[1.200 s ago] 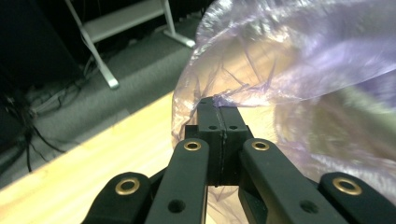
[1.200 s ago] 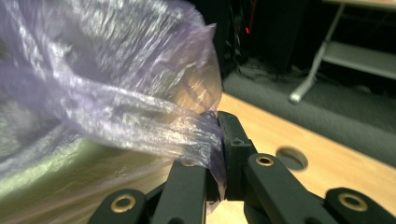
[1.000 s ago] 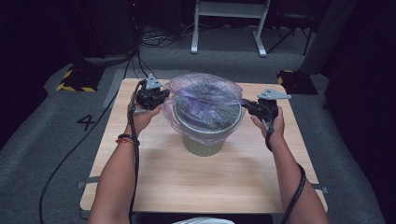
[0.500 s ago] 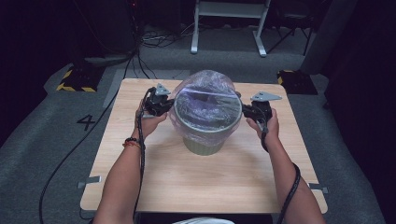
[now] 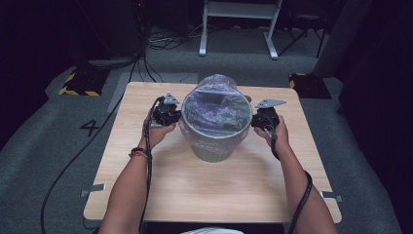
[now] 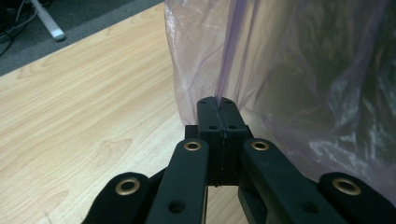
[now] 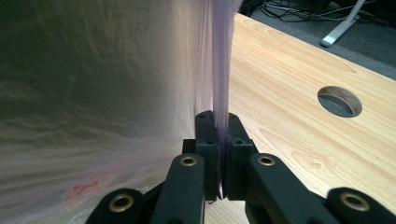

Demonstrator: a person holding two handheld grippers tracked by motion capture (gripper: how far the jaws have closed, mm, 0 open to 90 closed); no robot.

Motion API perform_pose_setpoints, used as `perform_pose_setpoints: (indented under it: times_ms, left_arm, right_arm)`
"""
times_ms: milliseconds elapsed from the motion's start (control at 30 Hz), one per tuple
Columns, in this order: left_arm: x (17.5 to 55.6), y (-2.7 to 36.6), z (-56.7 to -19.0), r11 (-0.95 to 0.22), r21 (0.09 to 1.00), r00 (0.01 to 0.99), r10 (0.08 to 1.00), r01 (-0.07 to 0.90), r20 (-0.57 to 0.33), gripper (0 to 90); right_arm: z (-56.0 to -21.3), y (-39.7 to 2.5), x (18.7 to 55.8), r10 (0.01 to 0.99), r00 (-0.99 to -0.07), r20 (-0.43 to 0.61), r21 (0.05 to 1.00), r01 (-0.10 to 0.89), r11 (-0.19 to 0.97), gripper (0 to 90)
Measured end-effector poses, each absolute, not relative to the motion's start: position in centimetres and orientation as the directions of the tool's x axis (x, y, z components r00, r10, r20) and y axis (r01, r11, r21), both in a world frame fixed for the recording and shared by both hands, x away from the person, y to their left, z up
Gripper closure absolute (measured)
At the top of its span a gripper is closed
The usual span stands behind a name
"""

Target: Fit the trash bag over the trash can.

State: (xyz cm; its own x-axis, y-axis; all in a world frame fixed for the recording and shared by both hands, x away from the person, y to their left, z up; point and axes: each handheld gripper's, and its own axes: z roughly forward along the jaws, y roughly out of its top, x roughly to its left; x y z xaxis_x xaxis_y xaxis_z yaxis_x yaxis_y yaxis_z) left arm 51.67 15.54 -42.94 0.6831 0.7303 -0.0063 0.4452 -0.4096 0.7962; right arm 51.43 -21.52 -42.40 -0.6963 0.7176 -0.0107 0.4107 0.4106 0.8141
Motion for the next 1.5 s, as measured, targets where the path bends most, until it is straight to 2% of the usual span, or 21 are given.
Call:
perform_pose_setpoints:
  times_ms: [300,400,500,567,733,800,867,933,1033,1100,1200,1333,1400,1500]
  left_arm:
    - [50.8,16.9,-43.6,-0.341,0.820,0.691,0.718,0.460,-0.089,90.0]
    - [50.5,17.6,-43.3,-0.306,0.840,0.658,0.749,0.447,-0.077,89.6]
    - [50.2,18.7,-42.5,-0.255,0.877,0.641,0.763,0.406,-0.075,77.5]
    - [50.0,19.3,-42.0,-0.230,0.897,0.626,0.777,0.377,-0.064,74.0]
    - [50.2,20.7,-40.5,-0.152,0.916,0.578,0.810,0.372,-0.101,49.1]
    - [50.3,20.9,-40.0,-0.143,0.920,0.591,0.799,0.365,-0.110,41.0]
    - [50.6,20.8,-39.6,-0.165,0.913,0.600,0.794,0.372,-0.101,38.0]
    - [50.8,20.4,-39.4,-0.191,0.916,0.610,0.789,0.353,-0.071,36.8]
    - [51.6,19.6,-39.1,-0.204,0.904,0.631,0.771,0.375,-0.087,36.4]
    - [51.9,18.8,-39.0,-0.227,0.904,0.636,0.769,0.362,-0.061,38.5]
    - [52.4,17.8,-38.9,-0.255,0.893,0.655,0.754,0.372,-0.057,45.2]
    - [52.8,16.6,-38.7,-0.285,0.889,0.668,0.743,0.357,-0.030,66.3]
    - [52.8,16.1,-38.7,-0.303,0.889,0.682,0.731,0.344,-0.015,78.1]
    - [52.9,15.5,-38.9,-0.322,0.888,0.698,0.716,0.327,0.002,88.7]
  right_arm:
    - [-43.0,-22.2,50.9,0.736,-0.676,-0.016,0.839,0.391,0.378,87.1]
    - [-43.1,-22.5,50.6,0.754,-0.654,-0.062,0.850,0.361,0.383,77.0]
    - [-42.8,-23.0,50.3,0.770,-0.634,-0.075,0.868,0.339,0.363,74.6]
    - [-42.4,-23.4,50.2,0.776,-0.626,-0.080,0.879,0.323,0.351,66.2]
    - [-41.4,-24.2,50.3,0.786,-0.614,-0.078,0.890,0.312,0.332,48.1]
    - [-41.1,-24.5,50.3,0.793,-0.603,-0.090,0.894,0.301,0.331,43.0]
    - [-40.8,-24.8,50.2,0.798,-0.597,-0.088,0.905,0.288,0.315,37.7]
    - [-40.4,-25.0,50.3,0.799,-0.596,-0.080,0.913,0.278,0.299,37.2]
    - [-39.8,-24.9,50.6,0.795,-0.603,-0.068,0.919,0.272,0.285,39.3]
    - [-39.4,-24.5,50.8,0.794,-0.604,-0.070,0.919,0.271,0.286,44.2]
    - [-39.1,-23.9,51.2,0.798,-0.597,-0.080,0.913,0.278,0.299,59.1]
    - [-39.1,-23.5,51.8,0.799,-0.597,-0.072,0.915,0.281,0.291,80.4]
    - [-39.1,-23.3,52.0,0.796,-0.601,-0.075,0.913,0.280,0.298,85.9]
    - [-39.2,-23.2,52.2,0.801,-0.593,-0.080,0.911,0.283,0.301,88.9]
